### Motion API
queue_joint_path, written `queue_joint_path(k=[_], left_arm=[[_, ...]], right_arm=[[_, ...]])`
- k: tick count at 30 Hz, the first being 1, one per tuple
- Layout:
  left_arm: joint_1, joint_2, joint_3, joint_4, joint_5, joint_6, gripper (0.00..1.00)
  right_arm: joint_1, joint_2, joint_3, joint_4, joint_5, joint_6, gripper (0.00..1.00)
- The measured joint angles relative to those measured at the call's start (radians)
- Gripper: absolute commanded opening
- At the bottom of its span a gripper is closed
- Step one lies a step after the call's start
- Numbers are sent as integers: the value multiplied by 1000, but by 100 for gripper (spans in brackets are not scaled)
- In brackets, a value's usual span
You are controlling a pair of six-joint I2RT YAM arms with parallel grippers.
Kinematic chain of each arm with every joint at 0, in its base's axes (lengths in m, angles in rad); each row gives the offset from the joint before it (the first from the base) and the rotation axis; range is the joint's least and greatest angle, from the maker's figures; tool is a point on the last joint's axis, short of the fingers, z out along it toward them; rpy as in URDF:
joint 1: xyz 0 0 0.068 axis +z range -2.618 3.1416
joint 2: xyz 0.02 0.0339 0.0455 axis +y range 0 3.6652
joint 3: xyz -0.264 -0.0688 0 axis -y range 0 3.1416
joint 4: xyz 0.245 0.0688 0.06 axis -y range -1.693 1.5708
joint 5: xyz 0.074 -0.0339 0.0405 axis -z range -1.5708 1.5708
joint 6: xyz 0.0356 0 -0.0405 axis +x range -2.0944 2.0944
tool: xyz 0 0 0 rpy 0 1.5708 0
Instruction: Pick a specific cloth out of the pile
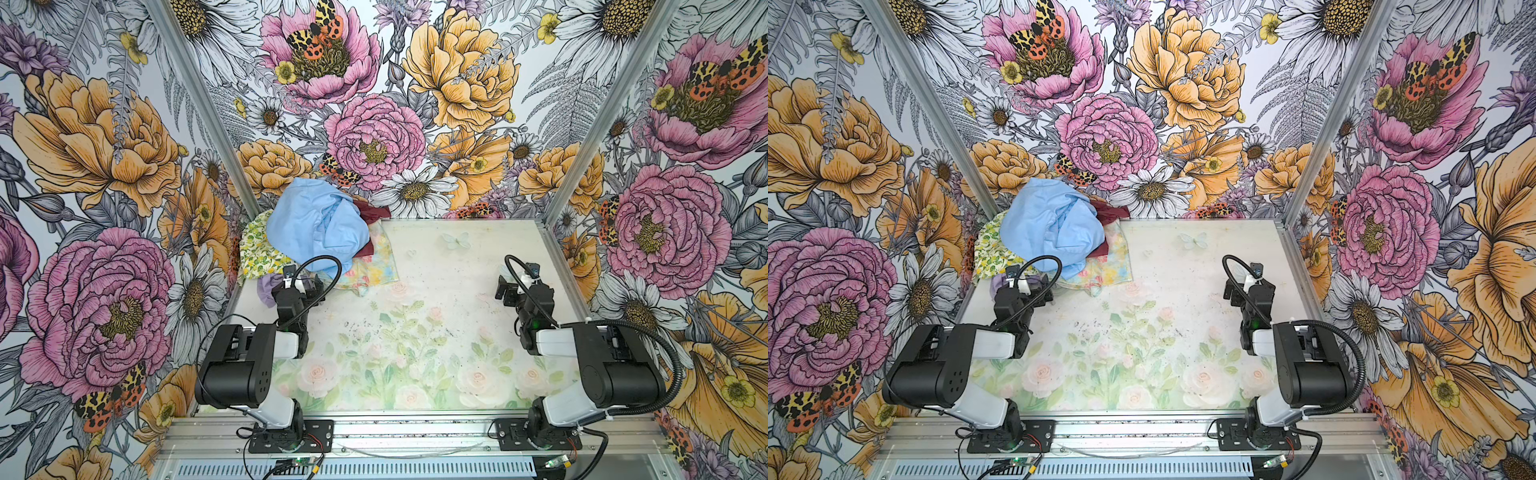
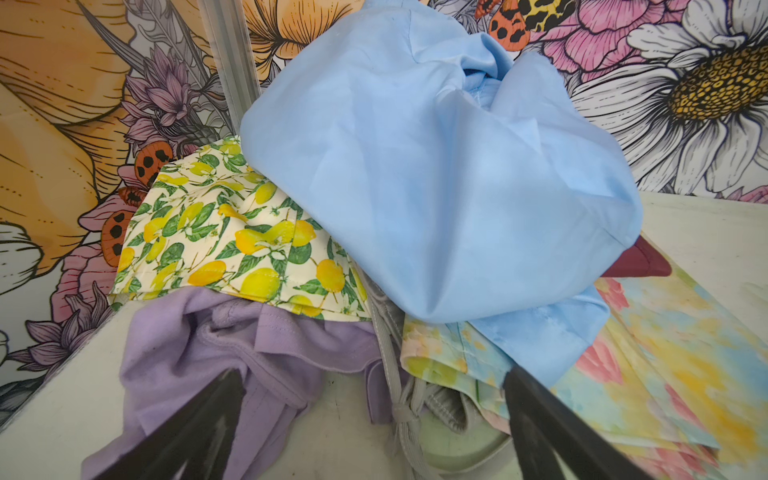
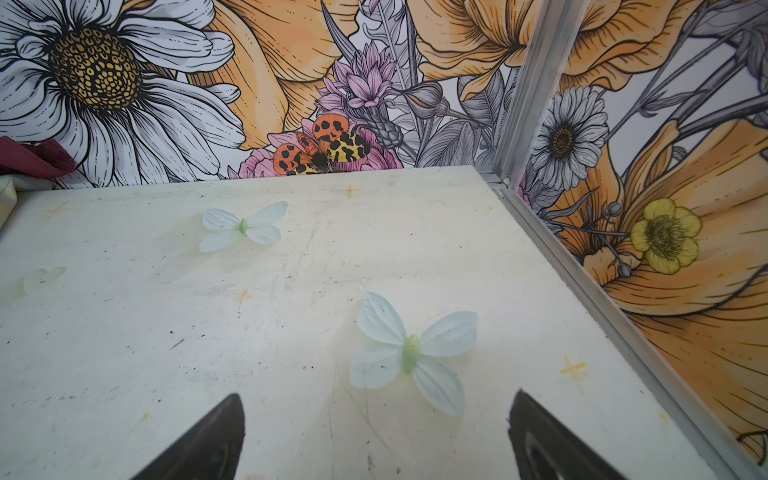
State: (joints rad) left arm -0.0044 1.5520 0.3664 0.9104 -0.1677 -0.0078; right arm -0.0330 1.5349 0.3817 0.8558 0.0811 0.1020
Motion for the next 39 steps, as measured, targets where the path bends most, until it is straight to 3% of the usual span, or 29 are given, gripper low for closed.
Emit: queue_joint_path(k=[18, 32, 39], left_arm=[[-38, -1, 0, 0, -23, 21, 99], [-53, -33, -3, 0, -51, 42, 99], [-61, -138, -12, -66, -78, 41, 99]], right_arm=[[22, 0, -12, 31, 12, -19, 100], [93, -4, -119, 195, 113, -71, 100], [127, -122, -148, 196, 229, -70, 100]])
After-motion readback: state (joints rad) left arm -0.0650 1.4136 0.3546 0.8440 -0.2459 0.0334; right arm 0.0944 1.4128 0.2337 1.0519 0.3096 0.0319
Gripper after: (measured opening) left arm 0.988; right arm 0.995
